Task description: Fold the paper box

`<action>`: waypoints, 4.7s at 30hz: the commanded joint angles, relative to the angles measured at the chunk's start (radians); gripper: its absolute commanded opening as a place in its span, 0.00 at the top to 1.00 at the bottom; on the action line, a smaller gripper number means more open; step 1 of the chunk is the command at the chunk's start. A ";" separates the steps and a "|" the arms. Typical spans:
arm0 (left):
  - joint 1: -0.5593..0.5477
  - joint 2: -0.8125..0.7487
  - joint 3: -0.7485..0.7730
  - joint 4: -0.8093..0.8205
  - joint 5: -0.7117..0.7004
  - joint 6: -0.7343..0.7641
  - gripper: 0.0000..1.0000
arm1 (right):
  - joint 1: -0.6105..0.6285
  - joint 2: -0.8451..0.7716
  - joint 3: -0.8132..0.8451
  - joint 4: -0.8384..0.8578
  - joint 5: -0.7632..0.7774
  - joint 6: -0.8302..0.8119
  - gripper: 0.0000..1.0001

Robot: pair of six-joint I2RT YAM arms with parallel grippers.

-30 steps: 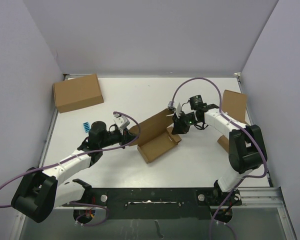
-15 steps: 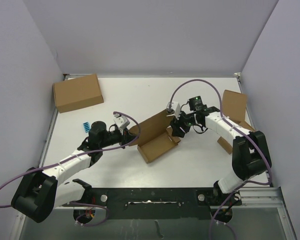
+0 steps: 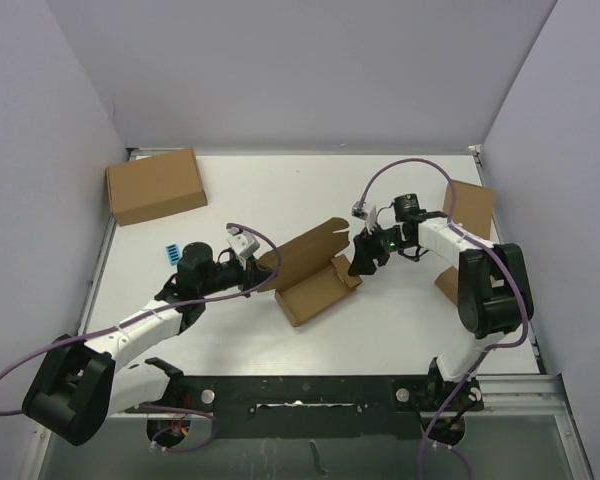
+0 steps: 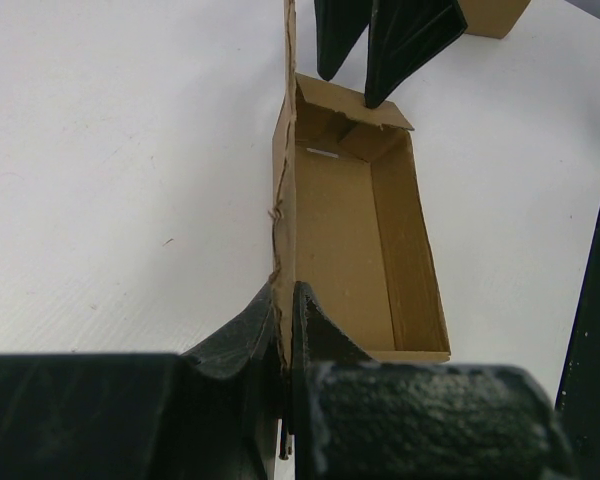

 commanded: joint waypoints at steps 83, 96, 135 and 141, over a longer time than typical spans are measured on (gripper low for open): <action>0.011 0.057 -0.008 0.167 -0.065 -0.178 1.00 | 0.195 -0.101 -0.155 0.368 0.278 0.127 0.58; 0.007 0.062 0.001 0.162 -0.060 -0.183 1.00 | 0.248 -0.058 -0.117 0.340 0.446 0.087 0.70; -0.100 0.111 0.035 0.186 -0.121 -0.199 1.00 | 0.271 -0.026 -0.081 0.345 0.517 0.052 0.71; -0.106 0.117 0.038 0.187 -0.125 -0.199 1.00 | 0.270 -0.017 -0.079 0.356 0.537 0.050 0.75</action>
